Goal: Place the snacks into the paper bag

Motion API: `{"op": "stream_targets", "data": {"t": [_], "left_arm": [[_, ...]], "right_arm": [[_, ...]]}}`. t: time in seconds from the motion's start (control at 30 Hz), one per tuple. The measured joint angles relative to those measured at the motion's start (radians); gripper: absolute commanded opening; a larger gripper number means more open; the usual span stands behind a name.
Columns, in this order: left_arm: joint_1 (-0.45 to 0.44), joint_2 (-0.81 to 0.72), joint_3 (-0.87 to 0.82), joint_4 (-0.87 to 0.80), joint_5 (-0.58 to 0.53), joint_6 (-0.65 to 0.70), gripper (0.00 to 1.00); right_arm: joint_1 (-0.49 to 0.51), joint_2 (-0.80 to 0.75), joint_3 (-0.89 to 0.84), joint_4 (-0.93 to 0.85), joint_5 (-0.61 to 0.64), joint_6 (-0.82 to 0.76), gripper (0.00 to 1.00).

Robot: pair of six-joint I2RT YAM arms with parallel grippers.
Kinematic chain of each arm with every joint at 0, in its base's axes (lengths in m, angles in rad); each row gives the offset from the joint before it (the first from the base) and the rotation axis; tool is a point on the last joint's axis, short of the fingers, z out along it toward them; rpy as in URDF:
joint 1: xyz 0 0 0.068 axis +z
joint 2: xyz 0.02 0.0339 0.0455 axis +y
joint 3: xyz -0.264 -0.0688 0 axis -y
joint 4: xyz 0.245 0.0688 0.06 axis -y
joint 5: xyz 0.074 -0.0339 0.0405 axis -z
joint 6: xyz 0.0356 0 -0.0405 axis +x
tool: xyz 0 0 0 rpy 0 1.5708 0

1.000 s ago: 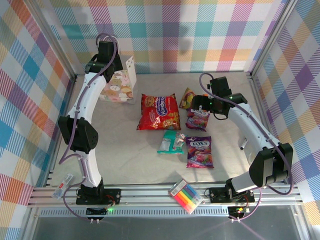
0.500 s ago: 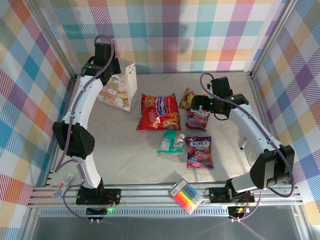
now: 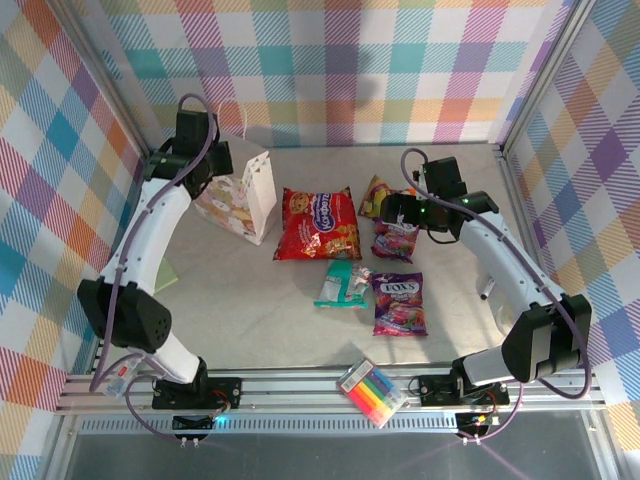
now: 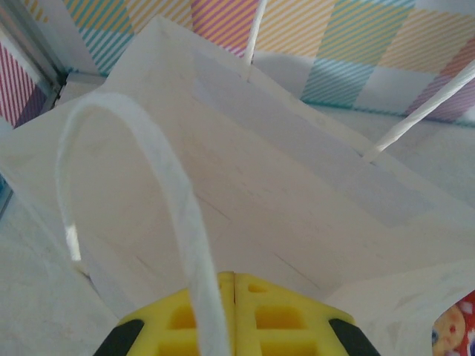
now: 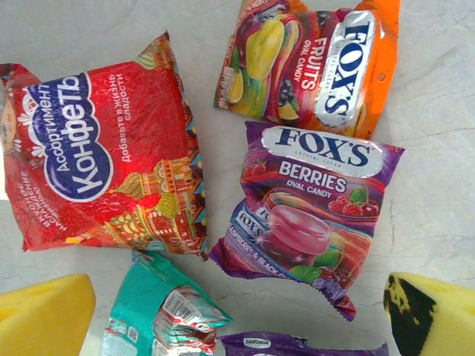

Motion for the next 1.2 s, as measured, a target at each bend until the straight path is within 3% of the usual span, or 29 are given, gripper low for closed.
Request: {"op": "stream_targets", "data": {"t": [0.43,0.83,1.2], "left_arm": [[-0.018,-0.225,-0.162,-0.099,0.025,-0.027,0.0],[-0.127,-0.361,-0.219,-0.222,0.056,-0.101,0.0],[-0.155,-0.552,-0.364,-0.293,0.059,-0.174,0.0]], "right_arm": [[0.005,-0.023,-0.038,0.01,-0.044,0.043,0.99],[0.036,-0.075,-0.058,0.01,-0.043,0.08,0.98],[0.101,-0.085,-0.069,0.002,-0.039,0.103,0.97]]}}
